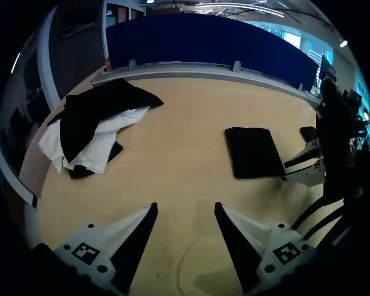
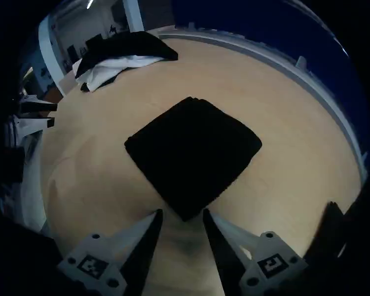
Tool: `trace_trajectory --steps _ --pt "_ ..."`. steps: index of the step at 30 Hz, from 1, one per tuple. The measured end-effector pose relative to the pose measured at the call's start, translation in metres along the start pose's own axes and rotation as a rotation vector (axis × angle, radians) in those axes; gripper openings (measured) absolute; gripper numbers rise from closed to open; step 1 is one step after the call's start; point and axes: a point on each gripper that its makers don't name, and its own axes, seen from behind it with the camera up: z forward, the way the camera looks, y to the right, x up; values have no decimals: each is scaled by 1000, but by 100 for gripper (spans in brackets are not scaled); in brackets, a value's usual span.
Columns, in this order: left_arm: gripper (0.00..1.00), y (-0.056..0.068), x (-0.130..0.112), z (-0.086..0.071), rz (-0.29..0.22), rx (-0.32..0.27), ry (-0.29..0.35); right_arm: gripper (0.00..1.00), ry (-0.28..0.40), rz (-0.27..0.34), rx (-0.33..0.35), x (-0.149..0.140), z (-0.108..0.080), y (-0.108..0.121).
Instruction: Fold towel
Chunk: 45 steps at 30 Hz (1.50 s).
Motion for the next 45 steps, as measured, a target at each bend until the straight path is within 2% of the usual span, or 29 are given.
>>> trace_trajectory --steps 3,6,12,22,28,30,39,45 --pt "85 -1 1 0 1 1 1 61 -2 0 -1 -1 2 0" --pt "85 -1 2 0 1 1 2 47 -6 3 11 -3 3 -2" --pt "85 0 2 -1 1 1 2 31 -11 28 -1 -4 5 2" --pt "85 1 3 -2 3 -2 3 28 -18 -1 -26 -9 5 6" --pt "85 2 3 -1 4 -3 4 10 -17 -8 -48 -8 5 11" --pt "85 2 2 0 4 -3 4 7 -13 0 -50 -8 5 12" --pt "85 0 1 -2 4 2 3 3 18 21 -44 1 1 12" --pt "85 -1 5 -4 5 5 10 3 74 13 -40 23 -18 12"
